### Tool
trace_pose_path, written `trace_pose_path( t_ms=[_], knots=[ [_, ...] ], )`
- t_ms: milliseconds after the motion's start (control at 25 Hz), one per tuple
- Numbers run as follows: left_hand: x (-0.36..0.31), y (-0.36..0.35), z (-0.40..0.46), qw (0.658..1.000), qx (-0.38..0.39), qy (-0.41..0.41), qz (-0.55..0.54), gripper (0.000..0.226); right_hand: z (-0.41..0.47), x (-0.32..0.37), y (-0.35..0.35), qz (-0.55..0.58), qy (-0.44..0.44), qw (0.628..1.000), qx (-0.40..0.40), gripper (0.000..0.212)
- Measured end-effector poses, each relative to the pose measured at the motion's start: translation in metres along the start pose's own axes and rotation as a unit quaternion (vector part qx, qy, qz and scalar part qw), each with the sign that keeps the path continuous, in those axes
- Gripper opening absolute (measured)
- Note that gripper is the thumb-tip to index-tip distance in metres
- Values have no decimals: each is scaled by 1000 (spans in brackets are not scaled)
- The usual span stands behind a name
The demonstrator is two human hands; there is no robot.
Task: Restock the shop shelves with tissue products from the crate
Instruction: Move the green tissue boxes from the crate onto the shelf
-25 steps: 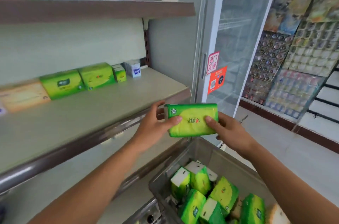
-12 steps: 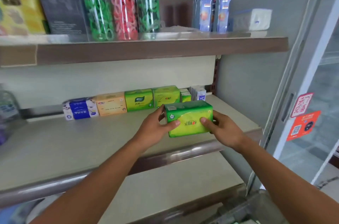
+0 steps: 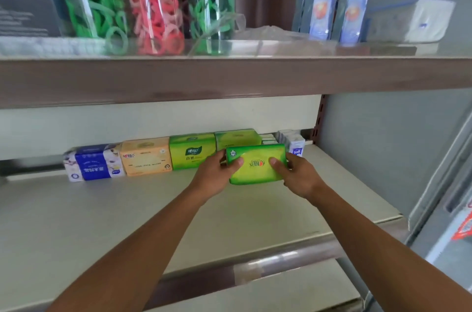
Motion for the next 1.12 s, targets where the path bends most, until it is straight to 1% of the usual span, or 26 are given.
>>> trace_pose_path(
  t_ms=[40, 80, 160, 240, 280, 320, 360, 440, 560, 680, 800, 840, 920, 960, 1000, 1040, 1120],
  knots=[
    [6, 2, 9, 1000, -6, 20, 5, 29, 11, -3, -2, -10, -14, 1000, 5, 54],
    [14, 5, 18, 999, -14, 46, 9, 31, 19, -4, -4, -22, -28, 999, 9, 58],
    [35, 10, 33, 992, -24, 121, -3, 46, 34, -1, -8, -45, -48, 998, 13, 57],
    [48, 17, 45, 983, -49, 172, -39, 45, 48, 6, -14, -56, -47, 997, 27, 56],
    [52, 19, 49, 978, -61, 189, -60, 48, 55, 9, -18, -62, -48, 996, 38, 56],
    [58, 19, 54, 974, -72, 201, -79, 58, 60, 11, -21, -70, -49, 995, 45, 54],
    [61, 19, 57, 970, -78, 215, -84, 67, 65, 10, -24, -76, -53, 995, 47, 50],
    [64, 16, 60, 968, -86, 226, -73, 72, 70, 7, -25, -72, -57, 995, 33, 46],
    [66, 11, 63, 969, -73, 231, -54, 69, 75, 5, -25, -77, -62, 995, 18, 49],
    [65, 9, 62, 971, -62, 228, -45, 72, 75, 4, -22, -71, -80, 994, 15, 49],
    [62, 6, 62, 972, -42, 228, -42, 70, 76, 2, -23, -71, -91, 993, 15, 48],
    [60, 3, 59, 971, -28, 229, -53, 75, 76, 2, -23, -72, -94, 993, 16, 49],
    [58, -5, 53, 968, 9, 236, -86, 95, 73, 3, -23, -79, -97, 992, 20, 52],
    [54, -7, 50, 968, 20, 234, -89, 99, 70, 3, -21, -74, -98, 992, 16, 56],
    [48, -6, 48, 972, 13, 220, -78, 96, 65, 4, -18, -65, -97, 993, 6, 60],
    [41, 1, 46, 979, -19, 198, -48, 90, 59, 6, -14, -60, -91, 994, -10, 64],
    [12, 21, 38, 986, -122, 108, 32, 78, 44, 15, -2, -70, -54, 994, -57, 65]
  ],
)
Point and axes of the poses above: each hand's wrist, its own z-axis towards the middle knuckle, its own y-axis out of the back of the hand, x = y × z, the point moved 9 cm from there along z, towards the middle knuckle, and after that the axes turned 9 degrees about x, right-handed, at the moved point
